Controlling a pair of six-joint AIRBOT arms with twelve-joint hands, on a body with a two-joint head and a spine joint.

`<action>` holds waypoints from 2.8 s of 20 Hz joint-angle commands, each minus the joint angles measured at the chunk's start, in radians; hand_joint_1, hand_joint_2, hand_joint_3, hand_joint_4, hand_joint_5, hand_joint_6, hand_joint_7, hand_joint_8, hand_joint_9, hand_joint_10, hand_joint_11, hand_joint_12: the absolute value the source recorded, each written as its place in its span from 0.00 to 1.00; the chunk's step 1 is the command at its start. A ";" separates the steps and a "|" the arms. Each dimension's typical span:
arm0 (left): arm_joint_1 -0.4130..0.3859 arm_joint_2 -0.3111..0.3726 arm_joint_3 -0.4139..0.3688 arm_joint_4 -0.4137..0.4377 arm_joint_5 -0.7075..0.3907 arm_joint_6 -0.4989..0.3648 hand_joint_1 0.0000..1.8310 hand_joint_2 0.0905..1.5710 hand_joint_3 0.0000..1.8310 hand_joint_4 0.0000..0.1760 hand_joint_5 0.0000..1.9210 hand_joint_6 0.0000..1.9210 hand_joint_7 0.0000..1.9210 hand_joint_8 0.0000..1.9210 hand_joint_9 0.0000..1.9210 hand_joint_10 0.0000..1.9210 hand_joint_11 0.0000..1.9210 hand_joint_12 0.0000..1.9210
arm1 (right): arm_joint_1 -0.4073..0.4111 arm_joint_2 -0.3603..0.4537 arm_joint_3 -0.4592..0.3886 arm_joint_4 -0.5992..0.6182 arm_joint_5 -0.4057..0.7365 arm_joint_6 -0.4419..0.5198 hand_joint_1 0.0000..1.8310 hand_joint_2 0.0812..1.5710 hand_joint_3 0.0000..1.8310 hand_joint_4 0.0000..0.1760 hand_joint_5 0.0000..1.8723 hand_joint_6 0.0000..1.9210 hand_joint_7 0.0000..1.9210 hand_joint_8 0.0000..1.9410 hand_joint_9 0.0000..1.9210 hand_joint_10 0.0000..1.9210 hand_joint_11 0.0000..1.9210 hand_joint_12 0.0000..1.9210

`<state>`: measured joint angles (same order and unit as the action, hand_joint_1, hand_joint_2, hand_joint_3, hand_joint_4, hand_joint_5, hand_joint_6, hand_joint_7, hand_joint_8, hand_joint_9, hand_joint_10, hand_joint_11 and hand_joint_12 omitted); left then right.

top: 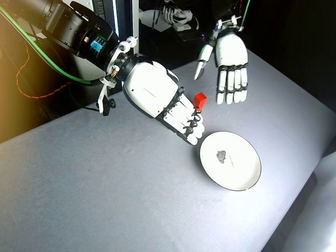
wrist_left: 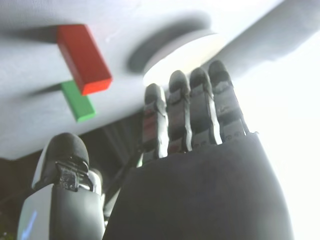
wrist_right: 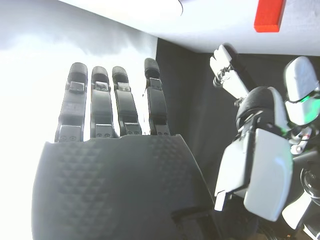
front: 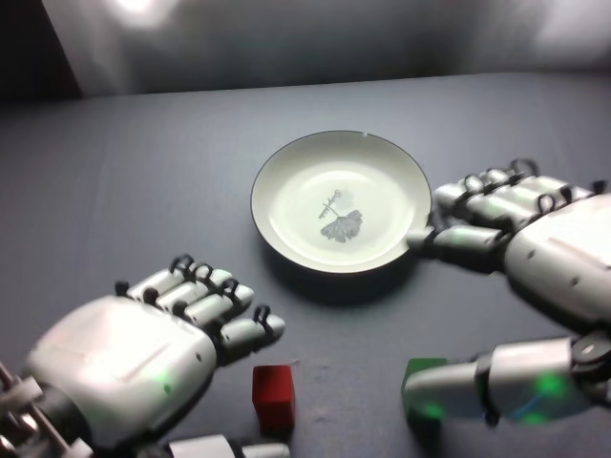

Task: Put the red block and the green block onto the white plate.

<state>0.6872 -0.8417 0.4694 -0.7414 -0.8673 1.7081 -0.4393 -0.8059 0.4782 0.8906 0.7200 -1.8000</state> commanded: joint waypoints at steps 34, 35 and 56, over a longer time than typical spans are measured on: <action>-0.018 -0.191 0.165 0.052 -0.126 -0.006 0.22 0.65 0.00 0.83 0.33 0.00 0.12 0.00 0.08 0.00 0.00 0.30 | -0.050 -0.276 0.174 0.006 0.126 -0.119 0.36 0.49 0.00 0.54 0.39 0.00 0.07 0.00 0.03 0.00 0.00 0.00; -0.018 -0.196 0.168 0.052 -0.126 -0.006 0.23 0.65 0.00 0.79 0.35 0.00 0.14 0.01 0.08 0.00 0.00 0.31 | -0.056 -0.278 0.175 0.006 0.124 -0.122 0.41 0.49 0.00 0.43 0.40 0.01 0.10 0.01 0.03 0.00 0.00 0.00; -0.018 -0.209 0.182 0.041 -0.136 -0.003 0.23 0.66 0.00 0.90 0.37 0.00 0.16 0.00 0.10 0.00 0.00 0.32 | -0.054 -0.279 0.176 -0.003 0.112 -0.131 0.48 0.53 0.00 0.52 0.43 0.00 0.14 0.00 0.05 0.00 0.00 0.00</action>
<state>0.6750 -1.0576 0.6575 -0.7456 -0.9195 1.7050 -0.5011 -1.0924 0.6621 0.9337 0.7677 -1.9335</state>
